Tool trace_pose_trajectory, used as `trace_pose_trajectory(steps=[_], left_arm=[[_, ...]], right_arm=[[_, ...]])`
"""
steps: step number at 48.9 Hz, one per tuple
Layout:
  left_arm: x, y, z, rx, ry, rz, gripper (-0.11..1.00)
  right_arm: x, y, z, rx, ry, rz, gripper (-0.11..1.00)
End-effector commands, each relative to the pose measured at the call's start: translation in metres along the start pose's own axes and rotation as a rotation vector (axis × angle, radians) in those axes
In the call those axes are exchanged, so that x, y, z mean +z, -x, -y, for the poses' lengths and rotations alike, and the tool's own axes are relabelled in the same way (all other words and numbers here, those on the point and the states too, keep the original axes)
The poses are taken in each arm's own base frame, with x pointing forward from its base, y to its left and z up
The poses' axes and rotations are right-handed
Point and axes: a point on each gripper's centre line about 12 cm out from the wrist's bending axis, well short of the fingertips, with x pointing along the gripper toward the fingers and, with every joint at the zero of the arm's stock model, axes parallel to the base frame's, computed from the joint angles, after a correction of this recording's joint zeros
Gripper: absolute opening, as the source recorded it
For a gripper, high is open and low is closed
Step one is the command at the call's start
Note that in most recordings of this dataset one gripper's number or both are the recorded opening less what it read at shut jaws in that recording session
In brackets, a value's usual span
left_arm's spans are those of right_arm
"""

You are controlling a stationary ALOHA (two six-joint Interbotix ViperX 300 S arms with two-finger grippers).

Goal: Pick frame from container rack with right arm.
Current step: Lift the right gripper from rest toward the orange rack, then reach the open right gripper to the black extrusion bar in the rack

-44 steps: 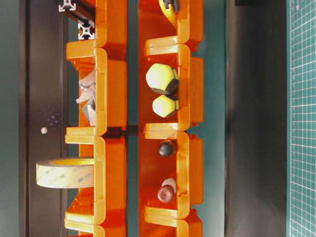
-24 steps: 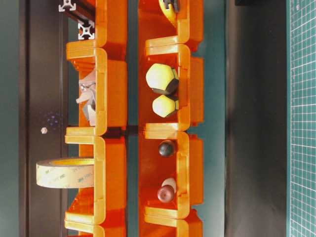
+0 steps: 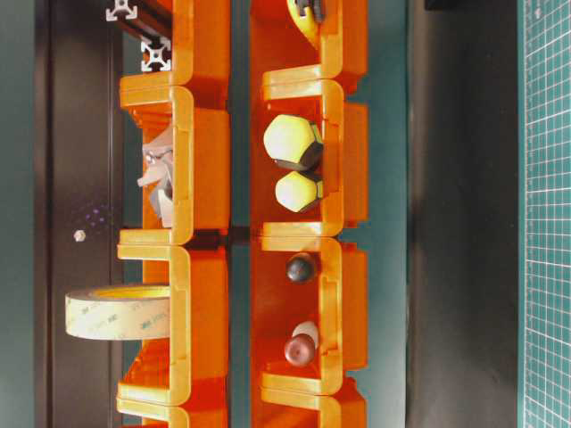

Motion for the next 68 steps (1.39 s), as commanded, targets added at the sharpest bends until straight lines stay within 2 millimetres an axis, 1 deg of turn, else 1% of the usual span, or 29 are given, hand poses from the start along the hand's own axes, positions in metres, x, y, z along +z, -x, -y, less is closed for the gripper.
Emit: trace_pose_trajectory(steps=[1, 6, 10, 15, 21, 30, 35, 38, 41, 44, 47, 53, 56, 59, 64, 68], left_arm=[[0.011, -0.002, 0.000, -0.001, 0.017, 0.025, 0.00], [0.010, -0.002, 0.001, -0.004, 0.044, 0.018, 0.00], [0.009, -0.002, 0.001, -0.006, 0.061, 0.009, 0.00], [0.008, -0.002, 0.002, -0.009, 0.067, 0.003, 0.00], [0.007, -0.003, 0.004, -0.019, 0.069, -0.001, 0.00], [0.002, -0.007, 0.007, -0.034, 0.068, -0.024, 0.00], [0.001, -0.008, 0.007, -0.034, 0.068, -0.029, 0.00], [0.000, -0.009, 0.007, -0.034, 0.068, -0.032, 0.00], [-0.001, -0.010, 0.007, -0.034, 0.069, -0.035, 0.00], [-0.001, -0.010, 0.007, -0.034, 0.069, -0.038, 0.00], [-0.002, -0.011, 0.007, -0.034, 0.069, -0.041, 0.00], [-0.003, -0.011, 0.007, -0.033, 0.069, -0.044, 0.00], [-0.003, -0.011, 0.007, -0.033, 0.069, -0.044, 0.00], [-0.004, -0.012, 0.007, -0.033, 0.068, -0.047, 0.00], [-0.003, -0.011, 0.008, -0.035, 0.069, -0.044, 0.00], [-0.003, -0.011, 0.007, -0.033, 0.069, -0.044, 0.00]], right_arm=[[0.012, 0.002, 0.000, -0.034, 0.017, -0.094, 0.00], [0.013, -0.005, 0.000, -0.091, 0.076, -0.194, 0.00], [0.016, -0.010, 0.001, -0.168, 0.165, -0.243, 0.00], [0.021, -0.016, 0.001, -0.265, 0.250, -0.258, 0.00], [0.019, -0.025, 0.002, -0.383, 0.282, -0.300, 0.00], [0.015, -0.033, -0.008, -0.504, 0.409, -0.358, 0.00], [0.011, -0.037, -0.014, -0.592, 0.485, -0.422, 0.01], [0.010, -0.039, -0.017, -0.655, 0.534, -0.454, 0.03], [0.010, -0.041, -0.021, -0.716, 0.581, -0.471, 0.09], [0.011, -0.041, -0.025, -0.773, 0.617, -0.477, 0.19], [0.012, -0.043, -0.027, -0.816, 0.642, -0.483, 0.34], [0.010, -0.055, -0.031, -0.873, 0.683, -0.500, 0.68], [0.007, -0.063, -0.031, -0.895, 0.704, -0.515, 0.80], [0.004, -0.071, -0.031, -0.921, 0.736, -0.525, 0.84], [0.002, -0.085, -0.033, -0.944, 0.786, -0.509, 0.81], [0.001, -0.092, -0.032, -0.957, 0.797, -0.499, 0.81]])
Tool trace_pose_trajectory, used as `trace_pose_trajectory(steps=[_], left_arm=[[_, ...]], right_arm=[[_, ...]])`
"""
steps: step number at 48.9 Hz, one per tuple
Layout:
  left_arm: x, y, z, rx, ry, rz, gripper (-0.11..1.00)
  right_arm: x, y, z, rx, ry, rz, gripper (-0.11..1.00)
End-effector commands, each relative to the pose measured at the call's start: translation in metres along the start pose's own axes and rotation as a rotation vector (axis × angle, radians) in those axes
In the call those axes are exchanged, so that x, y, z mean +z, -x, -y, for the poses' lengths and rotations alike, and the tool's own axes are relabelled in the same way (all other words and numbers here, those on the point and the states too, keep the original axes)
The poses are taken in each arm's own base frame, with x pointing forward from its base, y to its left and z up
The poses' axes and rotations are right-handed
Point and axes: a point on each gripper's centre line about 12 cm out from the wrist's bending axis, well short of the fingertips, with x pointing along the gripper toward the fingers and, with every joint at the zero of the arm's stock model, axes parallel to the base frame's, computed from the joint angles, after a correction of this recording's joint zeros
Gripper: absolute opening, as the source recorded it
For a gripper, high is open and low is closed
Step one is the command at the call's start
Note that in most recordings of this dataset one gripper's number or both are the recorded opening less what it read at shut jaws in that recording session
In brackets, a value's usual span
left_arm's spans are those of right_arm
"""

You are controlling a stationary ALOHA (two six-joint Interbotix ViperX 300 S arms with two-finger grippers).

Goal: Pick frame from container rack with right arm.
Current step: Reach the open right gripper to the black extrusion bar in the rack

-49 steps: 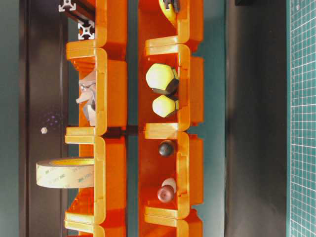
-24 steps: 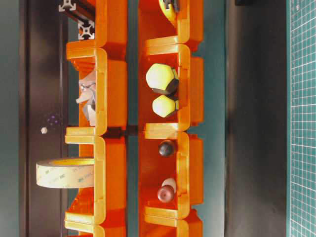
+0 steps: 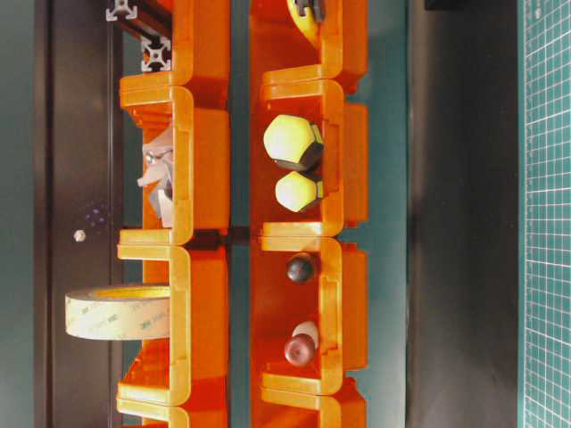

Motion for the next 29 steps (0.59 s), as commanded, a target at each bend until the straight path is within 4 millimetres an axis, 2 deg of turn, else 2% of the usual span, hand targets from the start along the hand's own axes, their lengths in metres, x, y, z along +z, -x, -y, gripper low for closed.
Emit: trace_pose_trajectory(steps=[1, 17, 29], left_arm=[[0.009, -0.001, 0.001, -0.004, -0.002, 0.024, 0.00], [0.008, -0.002, 0.001, -0.004, -0.002, 0.017, 0.00], [0.009, -0.001, 0.002, -0.006, -0.002, 0.021, 0.00]], right_arm=[[0.006, -0.003, 0.002, -0.024, -0.014, 0.022, 0.81], [0.020, -0.023, -0.001, -0.087, 0.004, -0.017, 0.81], [0.018, -0.034, -0.002, -0.094, 0.011, -0.058, 0.81]])
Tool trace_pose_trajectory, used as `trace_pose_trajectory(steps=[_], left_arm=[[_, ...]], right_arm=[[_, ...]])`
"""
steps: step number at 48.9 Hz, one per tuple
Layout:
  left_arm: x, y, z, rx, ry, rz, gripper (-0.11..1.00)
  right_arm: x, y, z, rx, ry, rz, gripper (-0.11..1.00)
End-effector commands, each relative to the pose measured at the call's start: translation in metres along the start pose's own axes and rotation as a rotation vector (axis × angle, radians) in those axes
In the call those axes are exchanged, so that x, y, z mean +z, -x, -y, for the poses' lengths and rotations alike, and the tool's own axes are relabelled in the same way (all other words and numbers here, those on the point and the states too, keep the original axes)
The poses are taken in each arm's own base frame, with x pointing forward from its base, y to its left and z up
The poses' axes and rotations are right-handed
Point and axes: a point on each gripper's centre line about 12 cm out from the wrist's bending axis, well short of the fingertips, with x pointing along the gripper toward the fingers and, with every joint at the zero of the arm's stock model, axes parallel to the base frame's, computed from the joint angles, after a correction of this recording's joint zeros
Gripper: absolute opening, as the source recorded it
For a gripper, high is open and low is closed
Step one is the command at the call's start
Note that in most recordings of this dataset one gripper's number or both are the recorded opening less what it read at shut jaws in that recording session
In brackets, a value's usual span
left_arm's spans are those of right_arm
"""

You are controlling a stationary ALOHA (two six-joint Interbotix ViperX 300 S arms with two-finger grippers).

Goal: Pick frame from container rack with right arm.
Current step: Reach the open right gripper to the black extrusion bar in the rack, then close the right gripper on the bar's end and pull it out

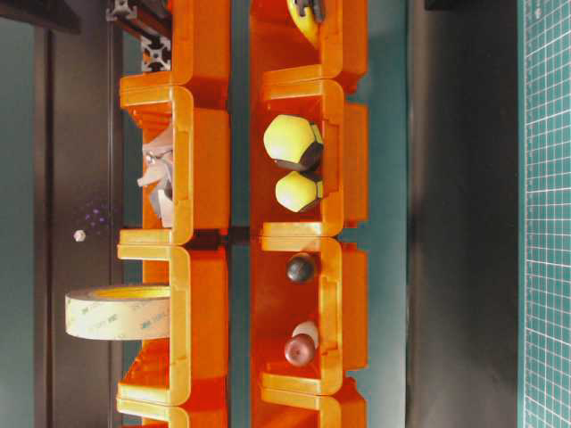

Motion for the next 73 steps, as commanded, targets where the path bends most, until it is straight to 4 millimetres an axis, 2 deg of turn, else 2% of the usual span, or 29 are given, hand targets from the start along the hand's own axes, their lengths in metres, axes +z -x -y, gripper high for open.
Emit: trace_pose_trajectory(steps=[1, 19, 25, 31, 38, 48, 53, 63, 67, 73], left_arm=[[0.008, -0.001, 0.001, -0.005, 0.000, 0.020, 0.00], [0.009, 0.001, 0.001, -0.005, 0.000, 0.027, 0.00], [0.010, 0.001, 0.001, -0.005, 0.000, 0.029, 0.00], [0.010, 0.001, 0.001, -0.005, 0.000, 0.029, 0.00], [0.010, 0.001, 0.001, -0.004, 0.000, 0.029, 0.00], [0.010, 0.001, 0.001, -0.004, 0.000, 0.030, 0.00], [0.010, 0.001, 0.001, -0.005, 0.000, 0.030, 0.00], [0.011, 0.002, 0.001, -0.006, 0.000, 0.035, 0.00], [0.012, 0.003, 0.001, -0.005, 0.000, 0.040, 0.00], [0.014, 0.005, 0.002, -0.007, 0.000, 0.050, 0.00]], right_arm=[[0.001, -0.001, 0.008, -0.006, -0.029, 0.003, 0.81], [-0.004, -0.008, 0.009, -0.016, -0.042, -0.042, 0.80], [-0.006, -0.009, 0.008, -0.017, -0.080, -0.059, 0.76], [-0.009, -0.008, 0.006, -0.002, -0.102, -0.089, 0.60], [-0.008, -0.006, 0.005, 0.000, -0.099, -0.094, 0.25], [-0.004, 0.002, 0.006, -0.018, -0.097, -0.104, 0.24], [-0.005, 0.013, 0.012, -0.066, -0.098, -0.115, 0.24], [-0.003, 0.055, 0.032, -0.151, -0.120, -0.097, 0.24], [0.004, 0.073, 0.032, -0.155, -0.115, -0.068, 0.24], [0.024, 0.094, 0.021, -0.148, -0.073, 0.011, 0.24]])
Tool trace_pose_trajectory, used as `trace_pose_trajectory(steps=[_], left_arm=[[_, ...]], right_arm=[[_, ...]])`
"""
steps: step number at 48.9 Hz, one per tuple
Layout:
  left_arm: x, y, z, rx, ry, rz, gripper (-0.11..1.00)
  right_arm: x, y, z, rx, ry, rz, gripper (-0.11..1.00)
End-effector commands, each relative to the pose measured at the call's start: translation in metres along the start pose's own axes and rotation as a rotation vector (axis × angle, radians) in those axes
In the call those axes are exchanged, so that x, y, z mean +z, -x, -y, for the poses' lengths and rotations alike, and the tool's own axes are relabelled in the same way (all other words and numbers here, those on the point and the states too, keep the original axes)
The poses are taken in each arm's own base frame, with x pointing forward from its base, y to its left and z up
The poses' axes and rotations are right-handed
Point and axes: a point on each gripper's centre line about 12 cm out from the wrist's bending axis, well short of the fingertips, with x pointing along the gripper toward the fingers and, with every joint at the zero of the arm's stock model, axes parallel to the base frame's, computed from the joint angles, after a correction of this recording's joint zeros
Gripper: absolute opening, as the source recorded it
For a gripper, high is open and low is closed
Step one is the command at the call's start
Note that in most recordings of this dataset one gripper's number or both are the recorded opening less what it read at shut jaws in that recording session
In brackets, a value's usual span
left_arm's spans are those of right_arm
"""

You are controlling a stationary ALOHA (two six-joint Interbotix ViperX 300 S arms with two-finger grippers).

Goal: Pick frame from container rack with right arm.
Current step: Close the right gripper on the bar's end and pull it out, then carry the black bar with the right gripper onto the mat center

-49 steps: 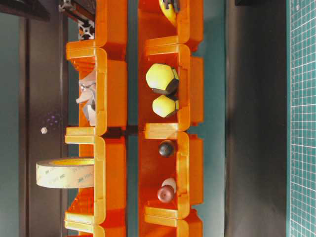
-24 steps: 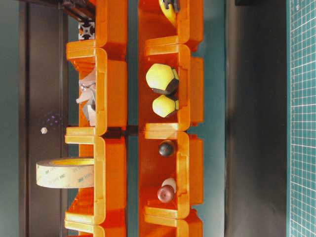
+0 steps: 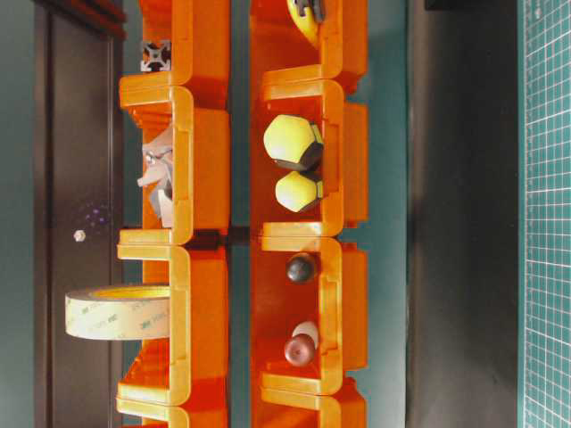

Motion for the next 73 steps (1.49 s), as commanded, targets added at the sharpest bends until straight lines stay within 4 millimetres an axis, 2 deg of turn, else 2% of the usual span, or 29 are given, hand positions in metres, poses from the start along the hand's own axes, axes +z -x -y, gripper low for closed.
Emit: trace_pose_trajectory(steps=[1, 8, 15, 21, 28, 37, 43, 51, 66, 73], left_arm=[[0.011, 0.001, 0.001, -0.004, 0.000, 0.030, 0.00], [0.013, 0.003, 0.001, -0.003, 0.000, 0.041, 0.00], [0.015, 0.004, 0.001, -0.005, 0.001, 0.050, 0.00], [0.017, 0.006, 0.002, -0.008, 0.012, 0.059, 0.00], [0.020, 0.009, 0.002, -0.010, 0.034, 0.075, 0.00], [0.026, 0.012, 0.002, -0.012, 0.034, 0.099, 0.00], [0.030, 0.016, 0.003, -0.016, 0.041, 0.119, 0.00], [0.034, 0.019, 0.003, -0.018, 0.041, 0.135, 0.00], [0.041, 0.025, 0.004, -0.019, 0.040, 0.171, 0.00], [0.043, 0.026, 0.002, -0.011, 0.033, 0.184, 0.00]], right_arm=[[0.014, 0.024, 0.005, 0.010, -0.022, 0.078, 0.24], [0.041, 0.057, -0.004, 0.032, 0.038, 0.199, 0.24], [0.056, 0.080, -0.014, 0.049, 0.103, 0.283, 0.24], [0.060, 0.089, -0.029, 0.086, 0.144, 0.336, 0.24], [0.058, 0.090, -0.059, 0.164, 0.227, 0.392, 0.24], [0.054, 0.076, -0.114, 0.268, 0.349, 0.497, 0.24], [0.053, 0.061, -0.139, 0.316, 0.367, 0.537, 0.24], [0.053, 0.030, -0.166, 0.374, 0.391, 0.560, 0.24], [0.065, -0.033, -0.176, 0.410, 0.386, 0.550, 0.24], [0.073, -0.052, -0.174, 0.404, 0.375, 0.554, 0.24]])
